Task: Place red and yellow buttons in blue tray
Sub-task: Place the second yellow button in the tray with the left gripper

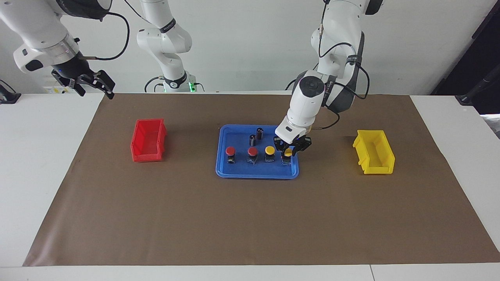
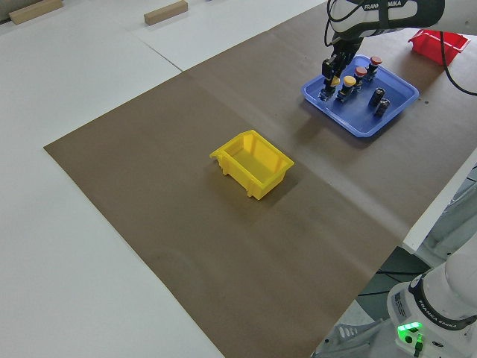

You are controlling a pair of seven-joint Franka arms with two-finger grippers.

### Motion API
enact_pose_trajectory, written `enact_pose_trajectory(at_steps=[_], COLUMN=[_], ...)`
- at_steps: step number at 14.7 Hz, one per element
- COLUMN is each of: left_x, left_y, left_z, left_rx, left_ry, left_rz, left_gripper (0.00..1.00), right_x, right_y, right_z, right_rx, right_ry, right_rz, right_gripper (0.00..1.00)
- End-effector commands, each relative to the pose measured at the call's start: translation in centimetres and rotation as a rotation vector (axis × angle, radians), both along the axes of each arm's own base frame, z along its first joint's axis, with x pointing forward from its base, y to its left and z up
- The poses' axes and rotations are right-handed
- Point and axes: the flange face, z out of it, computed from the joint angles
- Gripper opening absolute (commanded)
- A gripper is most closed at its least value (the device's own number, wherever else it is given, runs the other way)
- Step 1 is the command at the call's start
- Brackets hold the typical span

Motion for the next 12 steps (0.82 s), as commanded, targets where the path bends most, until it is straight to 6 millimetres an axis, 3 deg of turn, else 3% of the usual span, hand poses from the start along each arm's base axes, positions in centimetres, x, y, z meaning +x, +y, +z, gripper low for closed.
enact_pose_trajectory(at_steps=[1, 4, 7, 11, 12], left_x=[-0.4, -0.8, -0.8, -0.6, -0.4], left_y=[0.2, 0.4, 0.4, 0.9, 1.7], left_z=[-0.8, -1.5, -1.6, -0.4, 0.3], left_rx=[-0.001, -0.002, -0.002, 0.034, 0.067], left_ry=[-0.012, -0.015, -0.014, 0.014, 0.017], left_rz=[0.002, -0.005, 0.002, -0.003, -0.011], left_gripper=[0.01, 0.05, 0.56, 1.0, 1.0], right_x=[-0.6, -0.6, -0.6, -0.6, -0.6], right_y=[0.1, 0.1, 0.1, 0.1, 0.1], right_z=[-0.1, -0.1, -0.1, -0.1, -0.1], right_rx=[0.014, 0.014, 0.014, 0.014, 0.014], right_ry=[-0.014, -0.014, -0.014, -0.014, -0.014], right_rz=[0.019, 0.019, 0.019, 0.019, 0.019], right_gripper=[1.0, 1.0, 1.0, 1.0, 1.0])
